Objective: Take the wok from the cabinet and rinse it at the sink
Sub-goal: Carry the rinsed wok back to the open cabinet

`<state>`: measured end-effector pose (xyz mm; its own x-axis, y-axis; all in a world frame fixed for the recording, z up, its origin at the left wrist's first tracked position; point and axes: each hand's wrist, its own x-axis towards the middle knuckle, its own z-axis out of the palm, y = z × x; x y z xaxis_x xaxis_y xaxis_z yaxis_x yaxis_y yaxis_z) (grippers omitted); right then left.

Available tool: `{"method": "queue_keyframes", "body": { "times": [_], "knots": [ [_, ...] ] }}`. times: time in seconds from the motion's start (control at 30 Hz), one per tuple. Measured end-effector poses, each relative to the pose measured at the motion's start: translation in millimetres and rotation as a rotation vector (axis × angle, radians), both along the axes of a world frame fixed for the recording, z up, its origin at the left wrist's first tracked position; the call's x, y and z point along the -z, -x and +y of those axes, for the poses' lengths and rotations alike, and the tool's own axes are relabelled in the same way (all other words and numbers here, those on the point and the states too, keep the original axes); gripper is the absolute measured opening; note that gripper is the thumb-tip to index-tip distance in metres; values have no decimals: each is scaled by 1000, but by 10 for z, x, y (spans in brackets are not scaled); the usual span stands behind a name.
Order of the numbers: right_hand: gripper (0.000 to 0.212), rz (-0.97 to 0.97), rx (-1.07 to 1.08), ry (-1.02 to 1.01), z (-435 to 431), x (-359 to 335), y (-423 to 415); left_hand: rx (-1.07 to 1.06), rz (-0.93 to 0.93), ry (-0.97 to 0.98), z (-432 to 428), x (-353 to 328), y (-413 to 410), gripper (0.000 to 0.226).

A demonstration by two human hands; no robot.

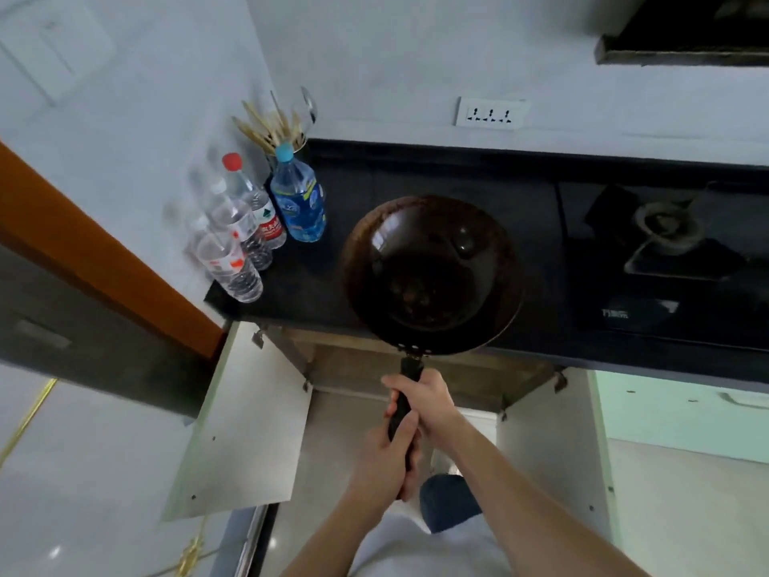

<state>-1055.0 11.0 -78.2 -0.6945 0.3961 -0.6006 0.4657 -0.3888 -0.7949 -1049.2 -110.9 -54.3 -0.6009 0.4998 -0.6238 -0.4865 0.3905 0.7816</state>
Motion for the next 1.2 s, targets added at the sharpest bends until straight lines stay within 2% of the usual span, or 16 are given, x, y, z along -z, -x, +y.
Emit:
{"method": "queue_keyframes", "body": {
  "times": [0.3, 0.5, 0.83, 1.2],
  "knots": [
    [34, 21, -16, 27, 1001, 18, 556, -49, -2, 9, 1027, -13, 495, 36],
    [28, -34, -56, 39, 1371, 103, 731, -68, -16, 12, 1393, 70, 665, 36],
    [33, -51, -31, 73, 1565, 136, 965, -32, -42, 29, 1579, 132, 974, 38],
    [26, -97, 57, 134, 1588, 105, 1194, 106, -85, 8, 1580, 44, 1334, 40]
  ]
}}
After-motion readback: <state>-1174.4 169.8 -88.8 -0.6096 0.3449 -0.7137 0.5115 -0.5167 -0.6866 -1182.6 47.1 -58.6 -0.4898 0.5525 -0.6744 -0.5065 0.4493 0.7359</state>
